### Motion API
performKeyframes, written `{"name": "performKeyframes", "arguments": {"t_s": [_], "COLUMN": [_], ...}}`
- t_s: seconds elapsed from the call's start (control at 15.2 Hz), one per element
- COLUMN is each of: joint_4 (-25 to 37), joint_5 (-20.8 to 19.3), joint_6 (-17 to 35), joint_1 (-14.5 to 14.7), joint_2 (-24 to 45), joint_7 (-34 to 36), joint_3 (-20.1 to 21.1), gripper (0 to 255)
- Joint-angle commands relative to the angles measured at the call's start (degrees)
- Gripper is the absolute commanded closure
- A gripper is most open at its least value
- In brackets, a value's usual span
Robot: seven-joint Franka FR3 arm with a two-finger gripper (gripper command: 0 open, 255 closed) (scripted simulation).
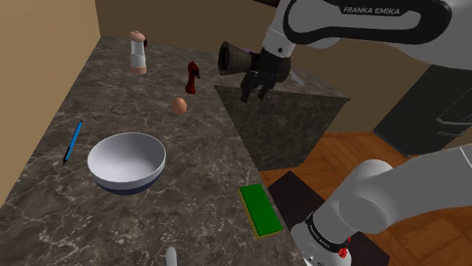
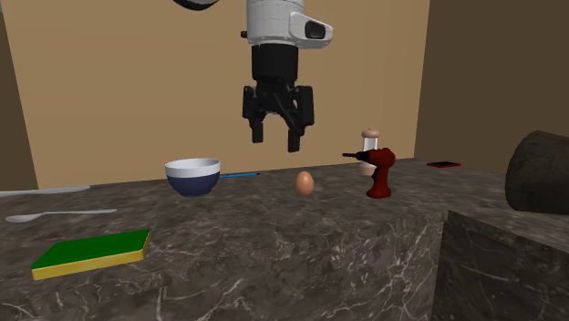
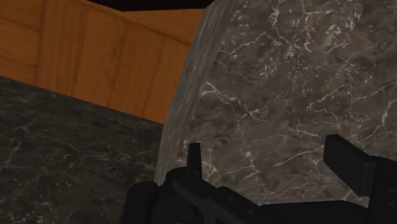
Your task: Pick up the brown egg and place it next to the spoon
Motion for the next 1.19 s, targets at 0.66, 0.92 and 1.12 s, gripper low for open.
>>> {"name": "performKeyframes", "arguments": {"t_s": [0.66, 0.92, 1.12], "joint_4": [10.4, 16.4, 21.7], "joint_5": [0.9, 0.1, -0.8], "joint_6": [17.9, 21.7, 23.8], "joint_1": [2.4, 3.2, 3.9], "joint_2": [22.1, 29.8, 35.8], "joint_7": [2.5, 3.7, 4.8], "joint_3": [3.7, 4.6, 5.2], "gripper": [0, 0, 0]}}
